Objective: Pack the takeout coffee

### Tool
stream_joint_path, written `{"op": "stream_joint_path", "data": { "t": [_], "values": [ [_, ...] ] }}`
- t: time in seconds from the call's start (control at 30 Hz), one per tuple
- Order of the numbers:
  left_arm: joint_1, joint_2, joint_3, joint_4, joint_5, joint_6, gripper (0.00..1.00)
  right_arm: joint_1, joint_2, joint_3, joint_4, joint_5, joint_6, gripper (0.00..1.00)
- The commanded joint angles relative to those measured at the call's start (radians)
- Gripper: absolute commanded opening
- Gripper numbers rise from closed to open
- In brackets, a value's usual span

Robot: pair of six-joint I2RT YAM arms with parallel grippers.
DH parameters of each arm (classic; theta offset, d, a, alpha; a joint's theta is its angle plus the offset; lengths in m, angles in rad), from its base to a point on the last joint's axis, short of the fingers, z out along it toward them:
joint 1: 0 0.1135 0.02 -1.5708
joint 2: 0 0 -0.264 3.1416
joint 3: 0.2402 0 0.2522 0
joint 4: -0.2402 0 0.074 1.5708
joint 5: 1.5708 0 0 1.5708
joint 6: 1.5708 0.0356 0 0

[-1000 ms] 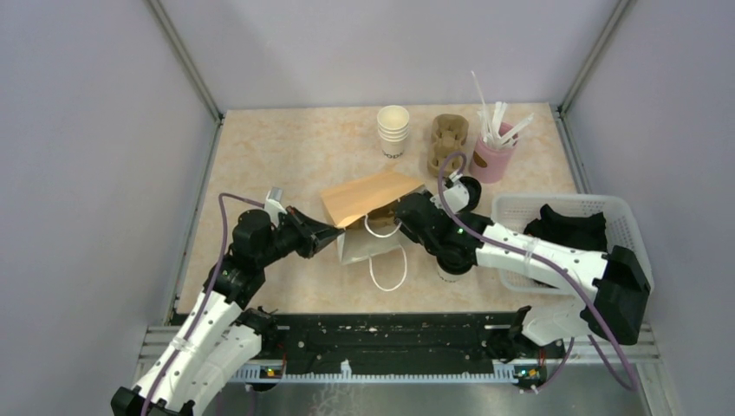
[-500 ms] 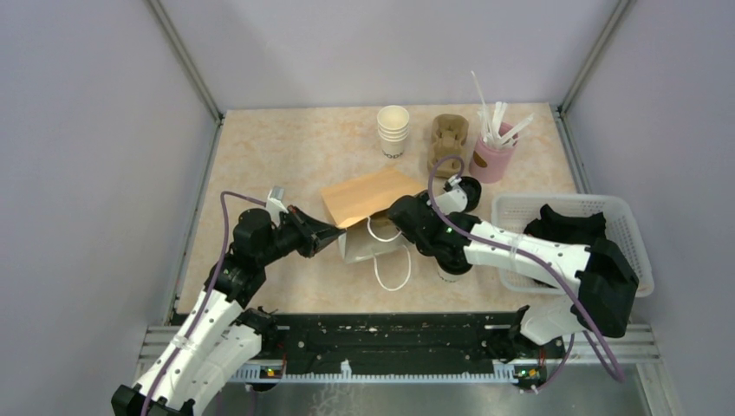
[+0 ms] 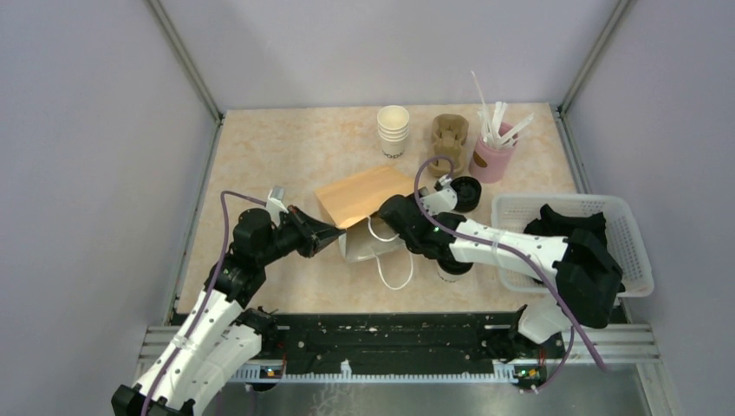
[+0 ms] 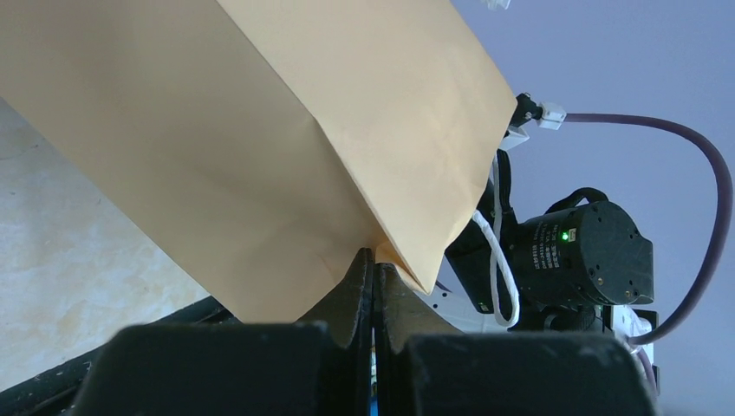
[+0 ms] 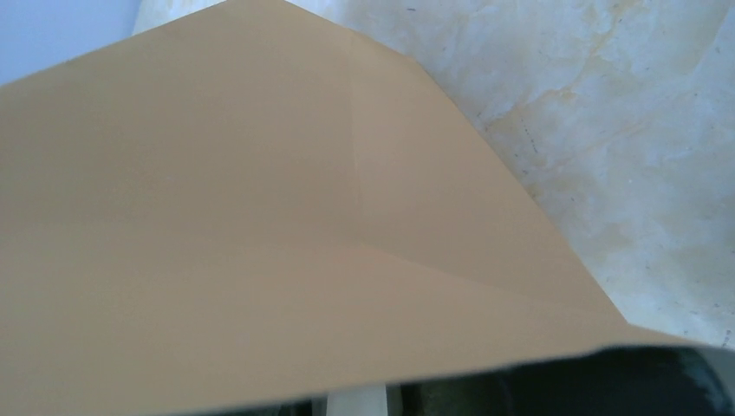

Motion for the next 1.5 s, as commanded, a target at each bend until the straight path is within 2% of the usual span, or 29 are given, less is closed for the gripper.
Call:
{"op": "stream_joint_path", "data": {
  "t": [0.0,0.07,0.13,0.17,0.33,0.67,0.83,1.17,1.23,1.27,1.33,1.37,1.4,1.47],
  "values": [
    [-0.002,-0.005,0.013,0.008,0.051,0.014,0.0,-0.012,0.013,0.005,0.053,0.038,-0.01,0.21],
    [-0.001,-0.006,0.021,-0.008,0.048,0.021,0.0,-0.012,0.005,-0.009,0.065,0.038,-0.017,0.14],
    [-0.001,-0.011,0.024,-0.019,0.044,0.021,0.0,-0.014,-0.006,-0.023,0.071,0.038,-0.013,0.02],
    [-0.002,-0.013,0.025,-0.024,0.042,0.023,0.0,-0.015,-0.01,-0.028,0.072,0.037,-0.014,0.0],
    [-0.001,-0.024,0.055,-0.067,0.011,0.031,0.0,-0.016,-0.061,-0.054,0.125,0.003,-0.102,0.0],
    [0.0,-0.023,0.13,-0.15,-0.033,0.015,0.0,-0.016,-0.246,-0.242,0.514,-0.165,-0.593,0.0],
    [0.0,-0.011,0.159,-0.189,-0.025,0.016,0.0,-0.016,-0.282,-0.286,0.603,-0.238,-0.733,0.0],
    [0.0,-0.017,0.181,-0.208,-0.054,-0.007,0.0,-0.019,-0.296,-0.29,0.631,-0.239,-0.774,0.0],
    [0.0,-0.017,0.177,-0.213,-0.063,-0.008,0.0,-0.019,-0.277,-0.254,0.585,-0.229,-0.777,0.06],
    [0.0,-0.017,0.175,-0.217,-0.067,-0.008,0.0,-0.019,-0.268,-0.216,0.488,-0.2,-0.769,0.14],
    [0.0,-0.017,0.167,-0.222,-0.078,-0.008,0.0,-0.015,-0.262,-0.125,0.219,-0.114,-0.706,0.42],
    [0.0,-0.016,0.161,-0.223,-0.081,-0.008,0.0,-0.011,-0.269,-0.095,0.12,-0.076,-0.678,0.6],
    [0.0,-0.019,0.151,-0.224,-0.084,-0.01,0.0,-0.01,-0.285,-0.074,0.059,-0.068,-0.673,0.7],
    [0.0,-0.02,0.133,-0.218,-0.088,-0.015,0.0,-0.004,-0.319,-0.038,-0.007,-0.113,-0.726,0.73]
  ]
}}
